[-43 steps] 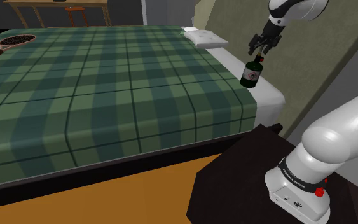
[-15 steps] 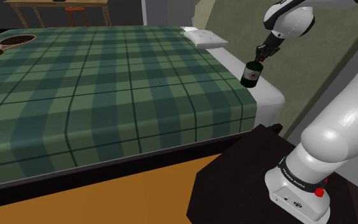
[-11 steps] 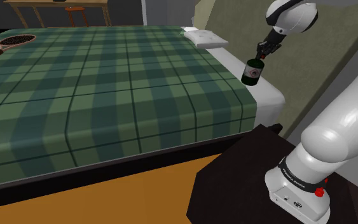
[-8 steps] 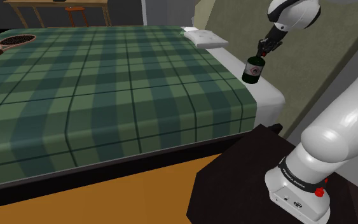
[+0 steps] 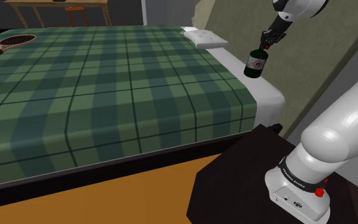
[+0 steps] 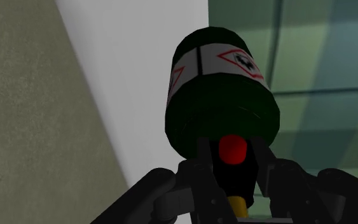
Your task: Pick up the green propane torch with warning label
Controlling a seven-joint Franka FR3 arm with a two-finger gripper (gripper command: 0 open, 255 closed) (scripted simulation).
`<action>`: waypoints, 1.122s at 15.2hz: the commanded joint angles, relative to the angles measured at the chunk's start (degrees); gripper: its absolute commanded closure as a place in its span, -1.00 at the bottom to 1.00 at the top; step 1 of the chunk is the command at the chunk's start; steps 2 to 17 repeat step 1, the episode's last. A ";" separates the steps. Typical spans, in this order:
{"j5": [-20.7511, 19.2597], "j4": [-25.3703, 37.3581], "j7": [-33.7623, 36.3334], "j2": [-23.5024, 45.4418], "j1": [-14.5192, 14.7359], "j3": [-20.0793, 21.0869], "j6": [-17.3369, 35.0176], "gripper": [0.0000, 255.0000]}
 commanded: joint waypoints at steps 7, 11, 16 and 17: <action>-0.11 0.37 0.10 -0.12 -0.01 0.00 -0.38 1.00; -0.11 0.37 0.10 -0.12 -0.01 0.00 -0.38 1.00; -0.11 0.37 0.10 -0.12 -0.01 0.00 -0.38 1.00; -0.11 0.37 0.10 -0.12 -0.01 0.00 -0.38 1.00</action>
